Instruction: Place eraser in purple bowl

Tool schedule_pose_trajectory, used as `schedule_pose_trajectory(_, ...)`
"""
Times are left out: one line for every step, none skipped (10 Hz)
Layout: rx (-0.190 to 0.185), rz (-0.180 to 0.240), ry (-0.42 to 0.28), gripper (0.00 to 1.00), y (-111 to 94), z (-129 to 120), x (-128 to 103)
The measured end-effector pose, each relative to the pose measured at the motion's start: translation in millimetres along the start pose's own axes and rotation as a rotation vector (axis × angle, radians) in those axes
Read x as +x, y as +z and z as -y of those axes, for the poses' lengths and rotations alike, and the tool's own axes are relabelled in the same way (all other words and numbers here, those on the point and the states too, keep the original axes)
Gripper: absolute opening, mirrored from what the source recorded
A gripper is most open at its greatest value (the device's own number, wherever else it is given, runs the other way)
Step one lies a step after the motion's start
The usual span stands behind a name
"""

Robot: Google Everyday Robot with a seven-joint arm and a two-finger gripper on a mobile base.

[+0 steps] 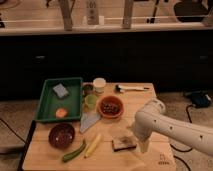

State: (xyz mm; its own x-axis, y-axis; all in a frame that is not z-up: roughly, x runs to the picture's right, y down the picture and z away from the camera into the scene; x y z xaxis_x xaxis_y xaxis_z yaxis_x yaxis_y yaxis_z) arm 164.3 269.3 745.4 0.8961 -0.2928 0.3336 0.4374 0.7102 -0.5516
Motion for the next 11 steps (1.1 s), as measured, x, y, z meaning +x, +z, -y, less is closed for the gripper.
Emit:
schedule_pose_trajectory(-0.003, 0.003, -0.008, 0.8, 5, 2, -1)
schedule_pose_trajectory(-0.004, 0.006, -0.012, 0.8, 7, 3, -2)
schedule_pose_trajectory(-0.006, 0.011, -0.016, 0.8, 11, 4, -4)
schedule_pose_trajectory(-0.008, 0.013, -0.02, 0.8, 14, 5, -4)
schedule_pose_trajectory(-0.009, 0.017, -0.021, 0.8, 19, 5, -2)
schedule_pose_trajectory(-0.011, 0.021, -0.023, 0.8, 22, 5, -2)
schedule_pose_trajectory(-0.013, 0.024, -0.025, 0.8, 25, 5, -3)
schedule_pose_trajectory(-0.015, 0.03, -0.029, 0.8, 30, 7, -4)
schedule_pose_trajectory(-0.018, 0.035, -0.031, 0.8, 33, 7, -5)
schedule_pose_trajectory(-0.022, 0.045, -0.031, 0.8, 40, 8, -4)
schedule_pose_trajectory(-0.025, 0.05, -0.031, 0.8, 44, 8, -4)
